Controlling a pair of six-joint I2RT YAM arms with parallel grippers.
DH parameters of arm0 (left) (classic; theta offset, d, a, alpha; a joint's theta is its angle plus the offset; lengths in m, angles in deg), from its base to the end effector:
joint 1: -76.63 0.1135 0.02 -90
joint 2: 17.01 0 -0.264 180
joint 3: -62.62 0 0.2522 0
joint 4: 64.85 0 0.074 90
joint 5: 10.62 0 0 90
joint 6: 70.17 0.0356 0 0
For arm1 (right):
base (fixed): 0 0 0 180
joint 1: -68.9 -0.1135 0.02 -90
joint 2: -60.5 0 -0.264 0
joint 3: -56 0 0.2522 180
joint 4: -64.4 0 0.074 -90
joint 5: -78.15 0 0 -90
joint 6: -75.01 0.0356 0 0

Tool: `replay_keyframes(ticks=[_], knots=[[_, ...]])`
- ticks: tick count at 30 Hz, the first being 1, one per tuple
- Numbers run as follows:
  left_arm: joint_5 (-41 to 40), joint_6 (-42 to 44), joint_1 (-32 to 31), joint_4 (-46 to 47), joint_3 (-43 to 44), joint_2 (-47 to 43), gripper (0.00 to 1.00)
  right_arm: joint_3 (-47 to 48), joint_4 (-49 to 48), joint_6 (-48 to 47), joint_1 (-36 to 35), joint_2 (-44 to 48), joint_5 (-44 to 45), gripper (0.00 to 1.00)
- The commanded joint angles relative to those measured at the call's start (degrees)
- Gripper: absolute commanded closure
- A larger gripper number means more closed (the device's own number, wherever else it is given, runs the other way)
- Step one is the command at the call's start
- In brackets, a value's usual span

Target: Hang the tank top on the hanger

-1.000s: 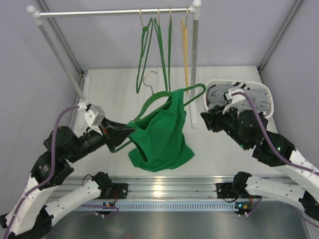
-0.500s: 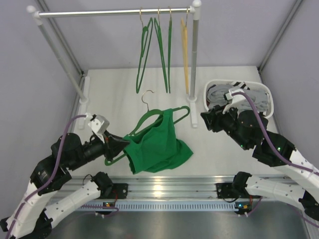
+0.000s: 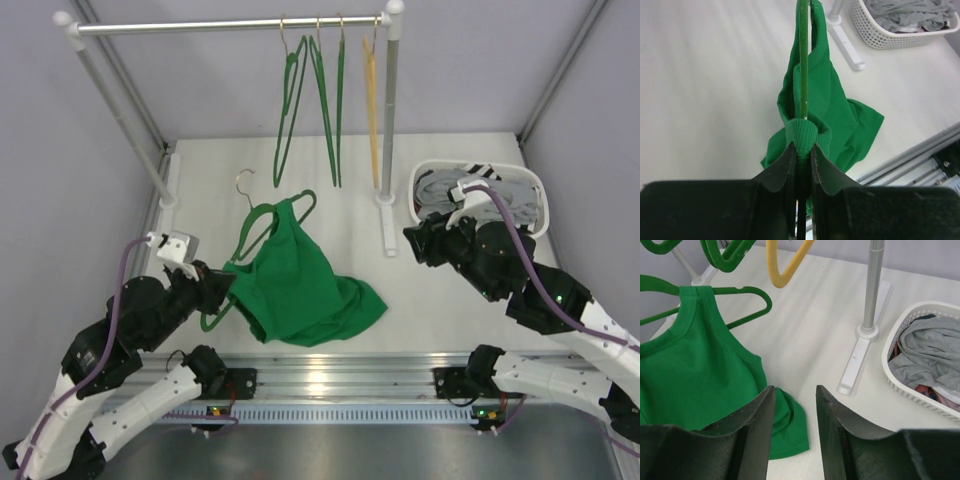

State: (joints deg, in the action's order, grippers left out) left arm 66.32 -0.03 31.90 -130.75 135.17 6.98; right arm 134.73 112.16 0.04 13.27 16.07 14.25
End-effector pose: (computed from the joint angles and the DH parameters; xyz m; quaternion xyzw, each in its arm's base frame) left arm 0.0408 -0.0291 0.3775 0.1066 0.7961 -0.2370 0.5465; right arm 0.0936 0.1091 0.4158 -0.1342 0.7658 0.2043 0.5948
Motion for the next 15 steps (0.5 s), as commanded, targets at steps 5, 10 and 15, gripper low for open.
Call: replay_keyframes(ticks=[5, 10, 15], knots=[[-13.7, -0.5, 0.1, 3.5, 1.6, 0.1, 1.00, 1.6, -1.3, -0.5, 0.0, -1.6, -0.4, 0.61], [-21.8, 5.7, 0.1, 9.1, 2.9, 5.1, 1.00, 3.2, -2.3, -1.3, 0.0, -4.5, -2.8, 0.61], [-27.4, 14.6, 0.1, 18.3, 6.1, 13.4, 1.00, 5.3, -3.0, -3.4, 0.0, -7.7, -4.9, 0.62]])
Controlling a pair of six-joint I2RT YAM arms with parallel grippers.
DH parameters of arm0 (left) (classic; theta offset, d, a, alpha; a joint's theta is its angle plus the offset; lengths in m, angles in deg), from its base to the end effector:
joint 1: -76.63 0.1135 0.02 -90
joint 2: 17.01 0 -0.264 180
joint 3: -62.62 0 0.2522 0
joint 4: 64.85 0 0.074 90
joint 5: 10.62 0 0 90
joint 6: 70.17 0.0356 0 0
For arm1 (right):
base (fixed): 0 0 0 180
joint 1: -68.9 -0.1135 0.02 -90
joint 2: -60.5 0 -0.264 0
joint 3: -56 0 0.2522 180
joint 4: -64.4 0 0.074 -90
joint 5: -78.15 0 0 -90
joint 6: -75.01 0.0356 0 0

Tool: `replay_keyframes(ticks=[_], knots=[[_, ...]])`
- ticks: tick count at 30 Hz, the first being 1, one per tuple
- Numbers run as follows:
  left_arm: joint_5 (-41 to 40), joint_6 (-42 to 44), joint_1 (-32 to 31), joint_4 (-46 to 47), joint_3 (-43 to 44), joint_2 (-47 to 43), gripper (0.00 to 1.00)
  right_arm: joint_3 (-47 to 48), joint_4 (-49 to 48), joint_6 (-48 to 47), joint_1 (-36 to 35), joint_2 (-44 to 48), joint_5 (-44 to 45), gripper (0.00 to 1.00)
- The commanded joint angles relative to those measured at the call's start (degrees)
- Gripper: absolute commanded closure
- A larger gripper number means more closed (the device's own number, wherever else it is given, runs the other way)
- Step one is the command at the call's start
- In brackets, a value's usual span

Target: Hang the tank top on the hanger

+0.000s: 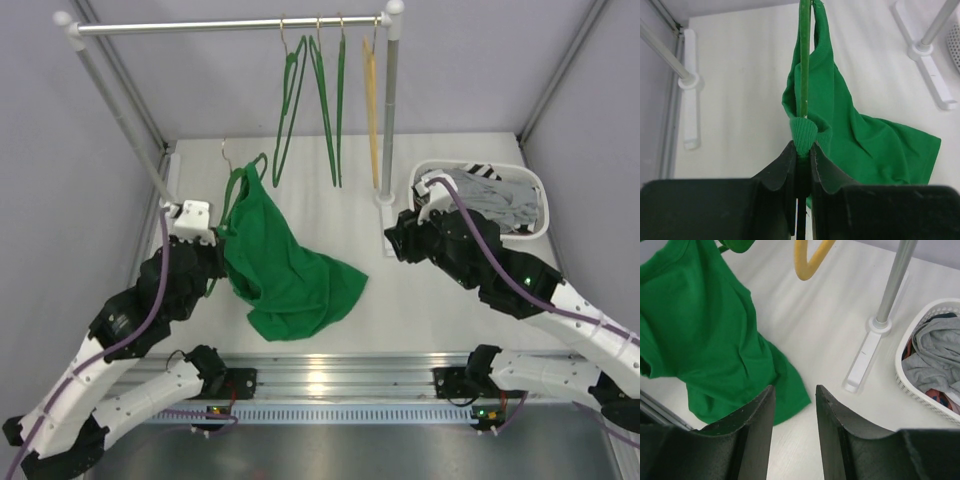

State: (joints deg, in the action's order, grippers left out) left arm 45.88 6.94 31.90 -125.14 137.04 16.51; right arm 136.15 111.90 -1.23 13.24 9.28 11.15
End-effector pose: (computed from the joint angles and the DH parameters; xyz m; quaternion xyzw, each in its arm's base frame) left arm 0.0766 -0.0482 0.3900 0.0542 0.7972 -0.0606 0.5982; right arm 0.1111 0.1380 0.4073 -0.1758 0.7846 0.1927 0.5624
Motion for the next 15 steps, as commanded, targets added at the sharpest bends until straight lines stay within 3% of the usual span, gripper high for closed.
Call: replay_keyframes(ticks=[1, 6, 9, 10, 15], knots=[[-7.4, 8.7, 0.1, 13.6, 5.1, 5.0, 1.00, 4.2, -3.1, -2.5, 0.1, -1.7, -2.1, 0.62], [-5.8, 12.4, 1.3, 18.0, 10.3, 11.6, 1.00, 5.5, -3.6, -4.2, 0.1, -3.6, -3.3, 0.62], [2.7, 12.4, 7.4, 18.0, 13.3, 15.3, 1.00, 5.9, -4.2, -4.8, 0.2, -4.2, -3.9, 0.62], [6.0, 12.4, 12.6, 18.0, 13.9, 15.8, 1.00, 6.1, -4.4, -5.0, 0.2, -4.5, -4.1, 0.62], [18.0, 11.7, 25.3, 19.0, 17.8, 19.6, 1.00, 6.6, -4.8, -5.5, 0.2, -4.8, -5.5, 0.62]])
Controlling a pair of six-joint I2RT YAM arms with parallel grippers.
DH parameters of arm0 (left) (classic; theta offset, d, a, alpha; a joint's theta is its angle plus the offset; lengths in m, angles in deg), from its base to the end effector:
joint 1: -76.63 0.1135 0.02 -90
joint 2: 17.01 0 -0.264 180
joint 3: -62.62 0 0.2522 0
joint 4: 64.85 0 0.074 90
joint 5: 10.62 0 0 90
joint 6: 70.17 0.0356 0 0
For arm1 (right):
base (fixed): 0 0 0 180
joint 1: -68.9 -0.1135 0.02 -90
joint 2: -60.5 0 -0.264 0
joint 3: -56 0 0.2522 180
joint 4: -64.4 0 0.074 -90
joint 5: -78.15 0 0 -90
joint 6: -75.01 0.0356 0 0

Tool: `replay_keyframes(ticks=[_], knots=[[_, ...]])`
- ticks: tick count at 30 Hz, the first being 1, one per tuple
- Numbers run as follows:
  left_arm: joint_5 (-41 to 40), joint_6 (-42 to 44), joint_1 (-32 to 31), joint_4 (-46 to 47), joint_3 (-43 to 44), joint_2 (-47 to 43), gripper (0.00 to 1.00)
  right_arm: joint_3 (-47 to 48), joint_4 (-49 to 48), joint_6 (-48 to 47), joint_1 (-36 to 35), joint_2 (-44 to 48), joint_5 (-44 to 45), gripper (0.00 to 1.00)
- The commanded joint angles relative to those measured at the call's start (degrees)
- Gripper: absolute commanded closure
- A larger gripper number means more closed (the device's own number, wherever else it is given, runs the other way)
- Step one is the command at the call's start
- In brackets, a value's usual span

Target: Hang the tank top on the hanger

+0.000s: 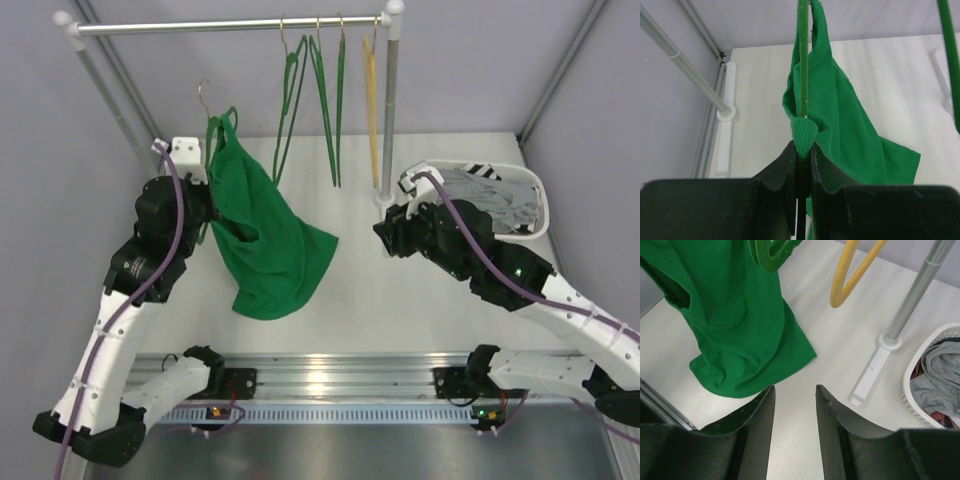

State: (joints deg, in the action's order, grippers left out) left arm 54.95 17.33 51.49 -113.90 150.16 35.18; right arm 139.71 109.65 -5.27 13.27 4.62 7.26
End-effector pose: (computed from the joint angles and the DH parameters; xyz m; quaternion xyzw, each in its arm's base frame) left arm 0.1577 -0.0577 0.4428 0.0227 0.7793 0.0174 0.6260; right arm 0.1212 0.1566 0.4176 -0.2195 0.7702 0.2025 0.5635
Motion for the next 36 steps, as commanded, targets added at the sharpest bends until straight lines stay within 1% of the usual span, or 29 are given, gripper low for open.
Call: replay_keyframes(ticks=[1, 3, 4, 6, 7, 8, 9, 16, 21, 24, 25, 28, 31, 36], knots=[[9.9, 1.4, 7.2, 7.8, 4.7, 1.0, 1.00, 3.2, -2.7, -1.5, 0.2, -0.2, -1.6, 0.62], [13.0, 1.6, 11.2, 8.0, 7.1, 2.6, 1.00, 3.8, -2.7, -1.9, 0.2, -0.8, -2.3, 0.62], [18.0, 1.4, 16.3, 8.3, 8.7, 3.4, 1.00, 4.1, -2.6, -2.0, 0.2, -1.1, -2.8, 0.62], [23.3, 0.3, 21.7, 8.0, 10.8, 4.4, 1.00, 4.9, -2.5, -2.4, 0.2, -1.5, -3.4, 0.62], [26.4, -0.2, 26.8, 7.7, 11.6, 4.9, 1.00, 5.0, -2.6, -2.6, 0.4, -1.5, -3.5, 0.62], [30.1, -0.6, 28.8, 7.7, 12.9, 5.7, 1.00, 5.1, -2.6, -2.8, 0.3, -1.6, -3.8, 0.62], [31.4, -1.1, 30.4, 7.7, 13.4, 6.1, 1.00, 5.4, -2.6, -3.0, 0.3, -1.6, -3.8, 0.62], [34.6, -2.8, 35.5, 9.9, 18.5, 9.7, 1.00, 6.5, -2.6, -4.0, 0.4, -2.4, -4.6, 0.62], [34.3, -2.6, 37.9, 9.4, 22.4, 12.3, 1.00, 6.8, -2.7, -3.7, 0.5, -3.3, -6.1, 0.62], [37.4, -4.0, 41.2, 9.9, 24.9, 14.7, 1.00, 7.3, -2.7, -4.0, 0.6, -3.9, -6.3, 0.62], [40.2, -4.7, 43.4, 10.4, 25.8, 16.1, 1.00, 7.5, -2.7, -4.2, 0.6, -4.1, -6.4, 0.62], [43.8, -7.2, 47.0, 12.2, 27.3, 18.3, 1.00, 8.4, -2.7, -4.3, 0.7, -4.9, -7.0, 0.62], [45.4, -8.0, 48.5, 13.4, 28.7, 20.5, 1.00, 8.6, -2.7, -4.3, 0.7, -5.4, -7.1, 0.61], [46.7, -7.8, 48.7, 13.2, 31.1, 23.8, 1.00, 7.8, -3.4, -4.2, 0.9, -5.6, -7.4, 0.61]])
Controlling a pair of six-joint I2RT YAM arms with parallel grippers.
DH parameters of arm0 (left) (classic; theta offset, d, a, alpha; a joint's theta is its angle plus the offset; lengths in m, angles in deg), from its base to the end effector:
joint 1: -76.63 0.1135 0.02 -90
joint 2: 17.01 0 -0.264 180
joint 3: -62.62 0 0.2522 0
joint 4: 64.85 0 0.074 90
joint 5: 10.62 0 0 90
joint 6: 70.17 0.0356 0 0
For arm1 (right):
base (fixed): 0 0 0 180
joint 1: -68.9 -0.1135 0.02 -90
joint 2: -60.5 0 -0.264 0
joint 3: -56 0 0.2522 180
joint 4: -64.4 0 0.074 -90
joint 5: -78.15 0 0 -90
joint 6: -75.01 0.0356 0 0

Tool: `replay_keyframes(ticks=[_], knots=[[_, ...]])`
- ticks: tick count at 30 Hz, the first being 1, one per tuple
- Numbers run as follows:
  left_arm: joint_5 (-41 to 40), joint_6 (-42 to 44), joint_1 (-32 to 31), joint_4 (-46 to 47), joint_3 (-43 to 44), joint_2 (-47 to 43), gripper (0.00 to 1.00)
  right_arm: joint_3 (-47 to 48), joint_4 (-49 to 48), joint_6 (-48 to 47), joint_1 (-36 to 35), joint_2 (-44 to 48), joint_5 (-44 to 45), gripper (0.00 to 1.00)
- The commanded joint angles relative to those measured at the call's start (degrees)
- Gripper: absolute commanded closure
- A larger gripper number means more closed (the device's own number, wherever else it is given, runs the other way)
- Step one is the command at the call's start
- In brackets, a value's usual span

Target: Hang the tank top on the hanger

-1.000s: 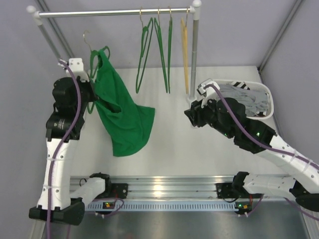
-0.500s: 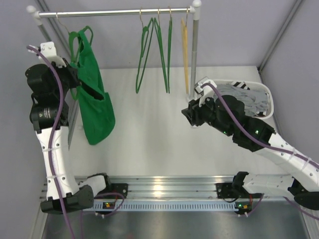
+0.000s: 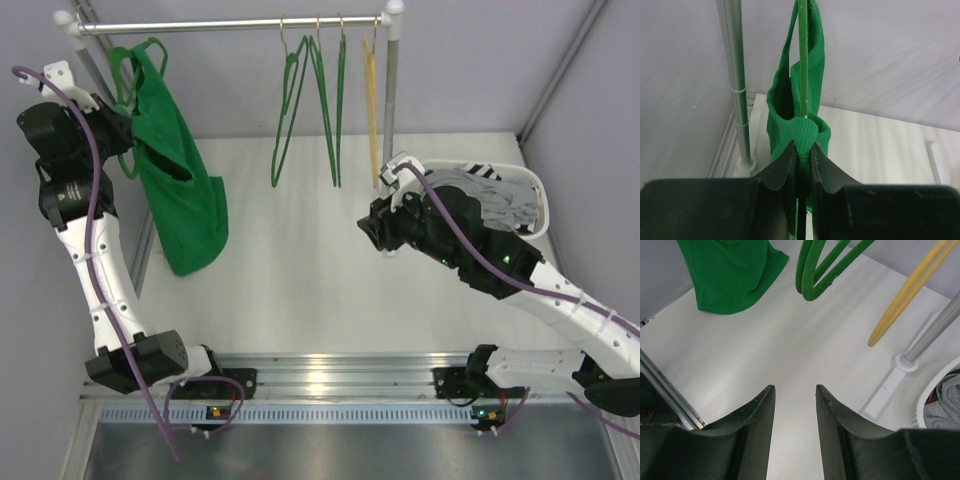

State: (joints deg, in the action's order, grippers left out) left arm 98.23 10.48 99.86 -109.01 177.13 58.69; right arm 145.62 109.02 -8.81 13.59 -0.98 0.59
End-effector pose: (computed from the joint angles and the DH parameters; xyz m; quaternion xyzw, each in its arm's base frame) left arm 0.2421 0.0914 0.5173 -0.0987 0.7310 -0.0399 0.6740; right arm 0.1319 0.1771 0.4336 -0.2721 0.7513 0.2295 0.5557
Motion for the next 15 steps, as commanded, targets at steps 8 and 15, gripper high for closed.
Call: replay_keyframes(ticks=[8, 15], knots=[[2.5, -1.0, 0.2, 8.8, -0.9, 0.3, 1.00, 1.5, -3.3, -0.5, 0.6, -0.1, -1.3, 0.62], [2.0, -2.2, 0.3, 9.7, -4.7, -2.0, 0.95, 1.1, -3.0, -0.3, 0.6, -0.1, -1.3, 0.61]])
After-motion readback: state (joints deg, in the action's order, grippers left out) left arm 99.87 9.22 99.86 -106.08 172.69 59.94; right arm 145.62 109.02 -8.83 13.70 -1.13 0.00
